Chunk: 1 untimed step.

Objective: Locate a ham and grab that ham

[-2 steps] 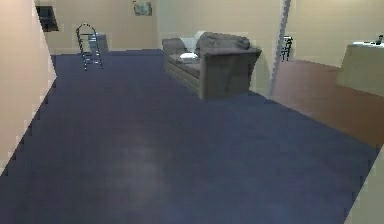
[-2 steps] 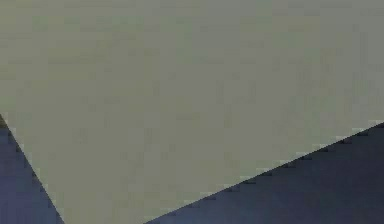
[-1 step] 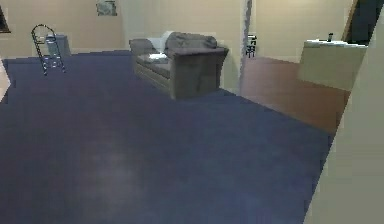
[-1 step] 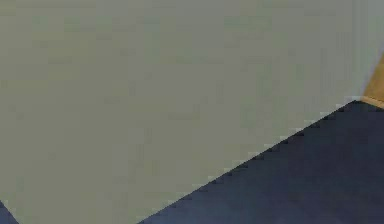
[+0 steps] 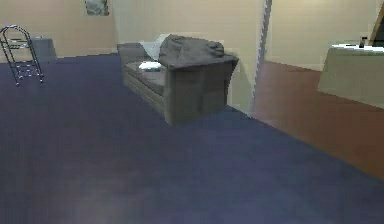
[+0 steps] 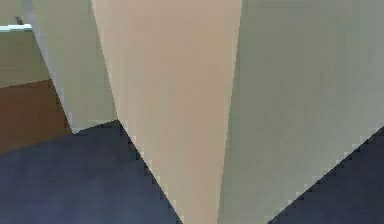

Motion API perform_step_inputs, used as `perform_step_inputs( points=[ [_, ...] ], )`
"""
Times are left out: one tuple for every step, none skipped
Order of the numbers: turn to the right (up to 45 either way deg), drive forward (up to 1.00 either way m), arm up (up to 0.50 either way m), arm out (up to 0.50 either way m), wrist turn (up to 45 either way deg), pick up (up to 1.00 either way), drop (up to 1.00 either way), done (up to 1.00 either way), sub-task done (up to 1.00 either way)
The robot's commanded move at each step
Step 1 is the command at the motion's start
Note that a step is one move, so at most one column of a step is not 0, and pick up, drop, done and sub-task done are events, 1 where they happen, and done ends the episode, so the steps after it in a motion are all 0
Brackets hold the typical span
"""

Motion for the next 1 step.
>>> perform_step_inputs(
  points=[
    [39.0,0.0,0.0,0.0,0.0,0.0,0.0,0.0,0.0]
  ],
)
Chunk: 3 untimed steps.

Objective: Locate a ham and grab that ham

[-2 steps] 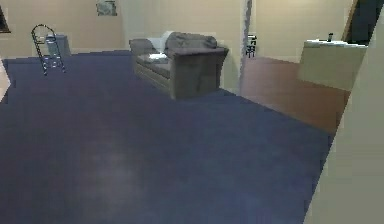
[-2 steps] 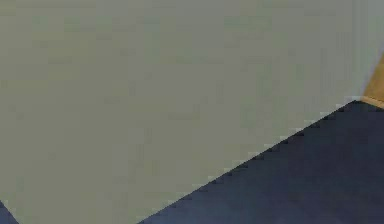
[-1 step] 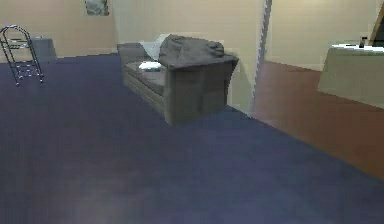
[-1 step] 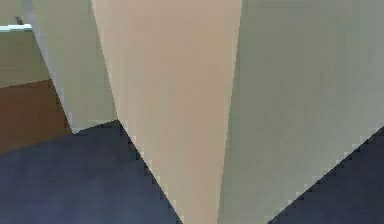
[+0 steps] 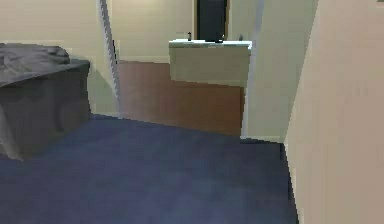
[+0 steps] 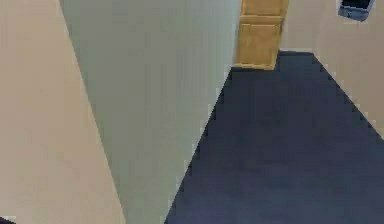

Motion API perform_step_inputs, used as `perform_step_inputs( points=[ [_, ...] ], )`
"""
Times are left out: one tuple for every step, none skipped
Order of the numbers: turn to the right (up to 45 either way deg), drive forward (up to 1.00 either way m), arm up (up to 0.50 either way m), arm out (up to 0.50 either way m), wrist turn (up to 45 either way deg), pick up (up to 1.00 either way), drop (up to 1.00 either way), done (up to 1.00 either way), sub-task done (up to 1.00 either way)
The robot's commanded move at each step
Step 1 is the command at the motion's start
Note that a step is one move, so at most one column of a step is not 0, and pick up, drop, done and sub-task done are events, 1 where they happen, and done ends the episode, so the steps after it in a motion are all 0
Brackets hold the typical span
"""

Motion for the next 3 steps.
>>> perform_step_inputs(
  points=[
    [0.0,1.0,0.0,0.0,0.0,0.0,0.0,0.0,0.0],
    [0.0,1.0,0.0,0.0,0.0,0.0,0.0,0.0,0.0],
    [3.0,0.0,0.0,0.0,0.0,0.0,0.0,0.0,0.0]
  ],
)
